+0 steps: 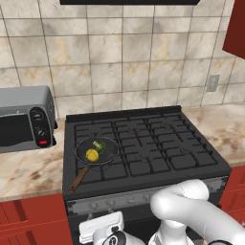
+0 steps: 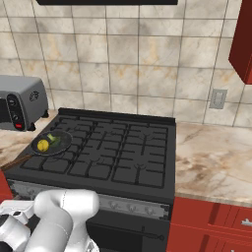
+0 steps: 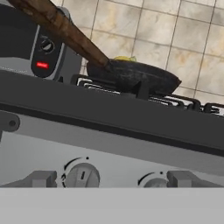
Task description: Put the lemon and broccoli in the pan. Then turn on the front left burner and set the heat to medium.
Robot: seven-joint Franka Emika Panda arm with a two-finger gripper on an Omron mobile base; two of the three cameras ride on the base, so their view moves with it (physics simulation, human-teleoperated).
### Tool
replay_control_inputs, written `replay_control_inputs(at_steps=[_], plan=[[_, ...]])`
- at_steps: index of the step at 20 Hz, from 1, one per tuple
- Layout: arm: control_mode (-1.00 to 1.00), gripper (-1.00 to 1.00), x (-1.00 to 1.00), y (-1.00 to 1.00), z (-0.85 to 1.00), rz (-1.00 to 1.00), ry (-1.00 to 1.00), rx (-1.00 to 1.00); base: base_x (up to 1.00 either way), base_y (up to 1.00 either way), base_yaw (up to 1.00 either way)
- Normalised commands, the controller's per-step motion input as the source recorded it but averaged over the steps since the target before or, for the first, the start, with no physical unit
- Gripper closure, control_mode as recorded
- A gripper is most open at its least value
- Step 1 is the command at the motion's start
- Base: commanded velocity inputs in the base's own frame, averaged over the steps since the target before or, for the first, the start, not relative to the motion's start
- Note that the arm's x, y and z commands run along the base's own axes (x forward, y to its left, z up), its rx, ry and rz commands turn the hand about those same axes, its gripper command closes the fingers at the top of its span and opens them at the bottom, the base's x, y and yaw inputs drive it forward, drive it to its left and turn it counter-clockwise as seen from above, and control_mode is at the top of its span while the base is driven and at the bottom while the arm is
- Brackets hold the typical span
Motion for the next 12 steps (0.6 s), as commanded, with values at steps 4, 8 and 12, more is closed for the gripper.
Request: replay_control_inputs(at_steps=[4,8,12], plan=[[-1.00,-1.00,0.00,0.07,-0.14,0.04,0.00,0.00,0.00,0.00,0.00],[-1.00,-1.00,0.00,0.04,-0.02,0.02,0.00,0.00,0.00,0.00,0.00],[-1.00,-1.00,0.16,0.00,-0.01,0.01,0.00,0.00,0.00,0.00,0.00]])
